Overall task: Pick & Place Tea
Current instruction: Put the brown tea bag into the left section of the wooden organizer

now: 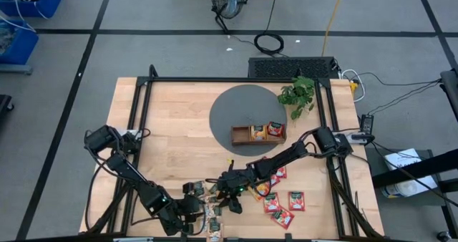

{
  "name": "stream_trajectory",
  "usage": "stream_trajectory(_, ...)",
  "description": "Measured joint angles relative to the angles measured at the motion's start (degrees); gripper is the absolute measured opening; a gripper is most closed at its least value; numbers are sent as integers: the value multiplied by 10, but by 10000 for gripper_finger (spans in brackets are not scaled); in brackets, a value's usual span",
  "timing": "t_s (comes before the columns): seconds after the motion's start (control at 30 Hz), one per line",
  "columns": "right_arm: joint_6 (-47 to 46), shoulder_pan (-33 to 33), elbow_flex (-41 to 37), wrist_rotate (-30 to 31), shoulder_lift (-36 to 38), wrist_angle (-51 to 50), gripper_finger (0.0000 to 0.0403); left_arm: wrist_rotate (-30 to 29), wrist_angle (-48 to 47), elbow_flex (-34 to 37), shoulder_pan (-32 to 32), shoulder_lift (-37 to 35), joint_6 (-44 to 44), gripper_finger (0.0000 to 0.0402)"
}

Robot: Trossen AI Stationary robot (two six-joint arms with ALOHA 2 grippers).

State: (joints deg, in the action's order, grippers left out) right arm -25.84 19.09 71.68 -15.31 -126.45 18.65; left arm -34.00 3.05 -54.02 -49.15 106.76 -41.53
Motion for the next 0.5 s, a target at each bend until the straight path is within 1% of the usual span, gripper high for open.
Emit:
stream_trajectory(0.1,10,-4,0,-2,16,-3,155,2,-8,-23,-2,0,28,172)
stream_trajectory(0.17,18,-4,-2,-1,29,-16,155,16,-22,-41,-4,-1,41,172)
stream_trajectory(0.27,22,-3,-2,3,50,-42,155,60,-24,-59,-7,-1,47,172)
stream_trajectory(0.33,7,2,-2,3,59,-61,155,83,-21,-63,-8,-1,43,172)
stream_trajectory(0.4,-8,11,-2,5,60,-69,155,91,-16,-64,-6,7,35,172)
stream_trajectory(0.5,-27,28,-1,3,53,-56,155,126,-6,-63,0,25,28,172)
